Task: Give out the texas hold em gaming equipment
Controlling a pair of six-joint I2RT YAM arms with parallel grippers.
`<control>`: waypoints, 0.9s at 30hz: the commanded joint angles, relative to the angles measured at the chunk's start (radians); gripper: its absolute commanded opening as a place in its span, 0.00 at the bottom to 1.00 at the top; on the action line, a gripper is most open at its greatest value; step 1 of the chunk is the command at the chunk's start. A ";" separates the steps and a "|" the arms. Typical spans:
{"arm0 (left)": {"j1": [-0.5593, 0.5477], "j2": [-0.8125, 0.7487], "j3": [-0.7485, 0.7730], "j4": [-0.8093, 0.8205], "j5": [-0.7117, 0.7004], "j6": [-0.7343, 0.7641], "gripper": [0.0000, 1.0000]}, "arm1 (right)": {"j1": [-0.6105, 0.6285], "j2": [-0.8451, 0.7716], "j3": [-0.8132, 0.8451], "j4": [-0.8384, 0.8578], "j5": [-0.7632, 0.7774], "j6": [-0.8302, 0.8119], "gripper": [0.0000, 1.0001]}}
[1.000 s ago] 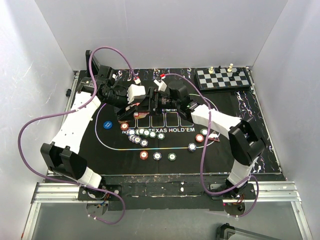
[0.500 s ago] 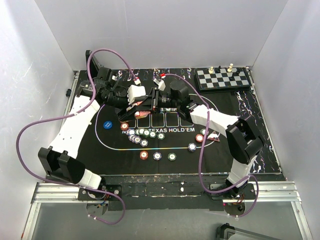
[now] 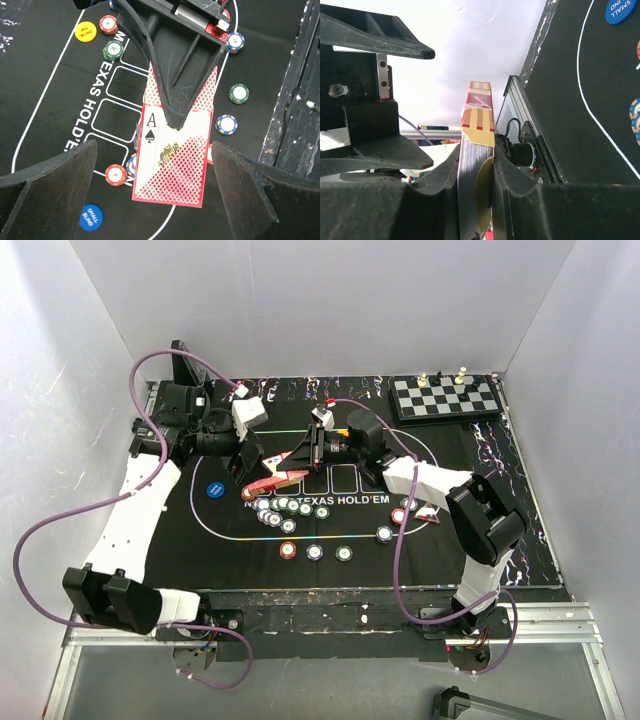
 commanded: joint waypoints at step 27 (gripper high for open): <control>0.018 -0.118 -0.211 0.012 0.165 0.348 0.98 | 0.017 -0.119 0.055 -0.071 -0.018 -0.072 0.01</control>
